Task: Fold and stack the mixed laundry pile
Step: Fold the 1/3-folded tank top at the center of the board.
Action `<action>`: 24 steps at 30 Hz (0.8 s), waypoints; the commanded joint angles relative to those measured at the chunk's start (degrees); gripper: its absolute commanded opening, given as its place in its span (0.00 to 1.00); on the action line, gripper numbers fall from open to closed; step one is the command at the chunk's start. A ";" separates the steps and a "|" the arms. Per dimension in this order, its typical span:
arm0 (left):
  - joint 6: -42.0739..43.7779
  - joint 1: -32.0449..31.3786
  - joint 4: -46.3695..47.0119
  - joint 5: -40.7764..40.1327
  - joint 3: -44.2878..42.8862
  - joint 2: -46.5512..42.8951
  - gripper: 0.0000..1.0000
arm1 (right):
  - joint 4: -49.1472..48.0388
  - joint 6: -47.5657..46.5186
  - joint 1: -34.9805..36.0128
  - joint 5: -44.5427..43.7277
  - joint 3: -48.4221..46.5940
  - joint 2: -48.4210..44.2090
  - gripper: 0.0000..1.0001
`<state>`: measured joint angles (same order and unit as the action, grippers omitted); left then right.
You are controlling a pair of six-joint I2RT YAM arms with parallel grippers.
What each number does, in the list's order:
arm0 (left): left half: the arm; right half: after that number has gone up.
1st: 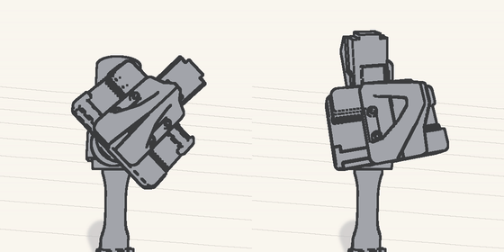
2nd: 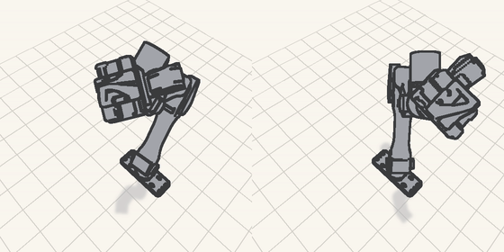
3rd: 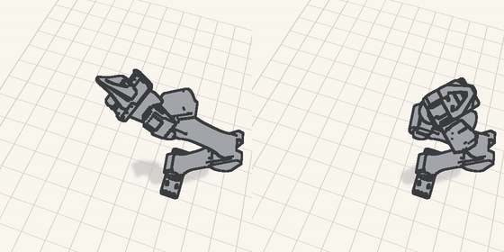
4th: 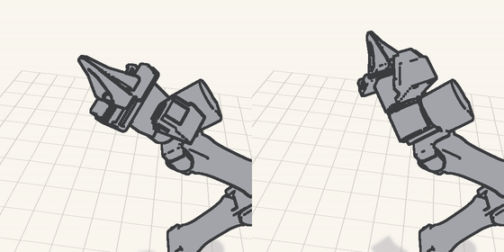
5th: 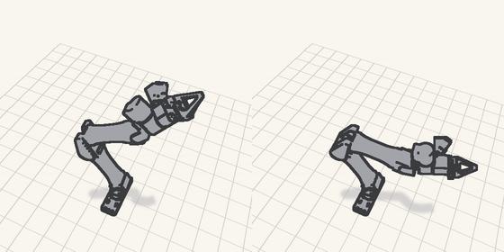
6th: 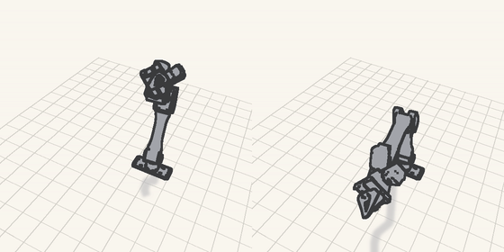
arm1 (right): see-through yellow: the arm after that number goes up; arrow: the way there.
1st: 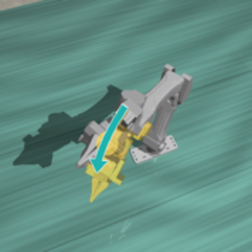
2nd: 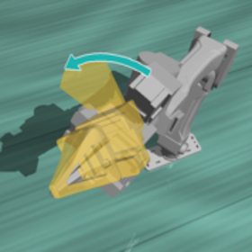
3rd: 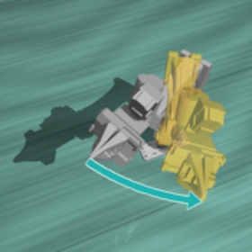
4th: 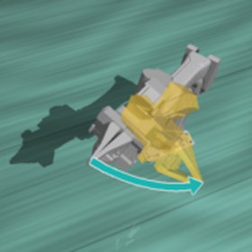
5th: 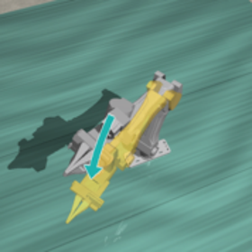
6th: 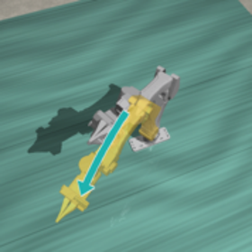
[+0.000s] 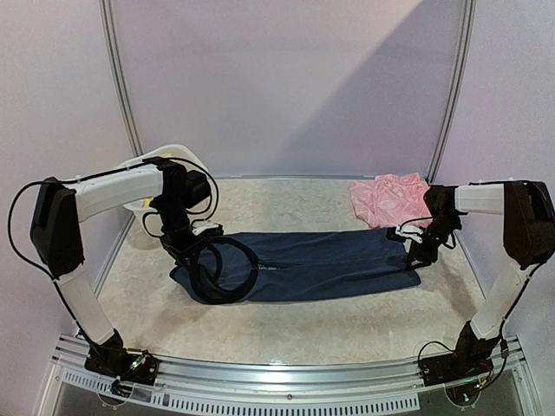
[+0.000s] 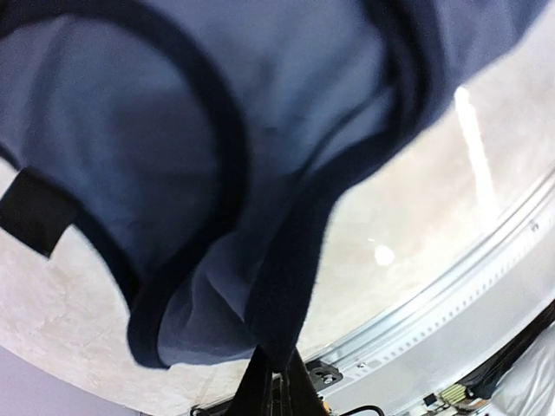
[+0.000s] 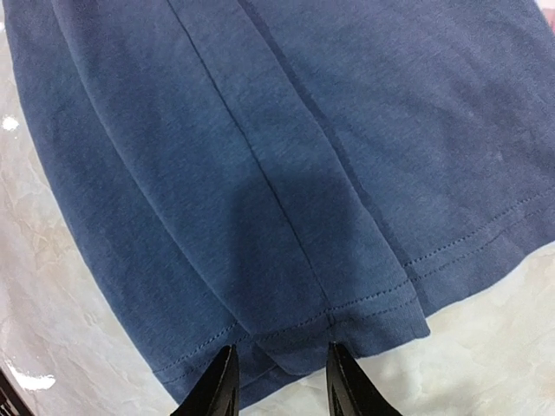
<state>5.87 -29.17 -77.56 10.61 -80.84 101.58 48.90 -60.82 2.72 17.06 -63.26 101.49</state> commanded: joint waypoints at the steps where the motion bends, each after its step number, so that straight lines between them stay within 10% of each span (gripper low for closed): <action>1: 1.85 -1.87 -5.20 -2.97 -1.31 2.14 0.04 | 2.68 0.10 0.25 0.65 -0.78 -3.19 0.35; 9: 5.94 -8.83 -13.37 -13.68 -9.65 9.24 0.10 | 4.25 -0.53 0.29 0.47 -0.75 -6.50 0.36; 24: 8.77 -10.00 -13.42 -28.14 8.53 -0.11 0.28 | 6.27 0.62 0.31 2.90 -4.62 -3.90 0.36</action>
<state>14.44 -39.38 -77.89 -10.37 -74.28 101.54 53.56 -60.84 2.72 17.58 -65.30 96.53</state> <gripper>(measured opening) 0.257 0.364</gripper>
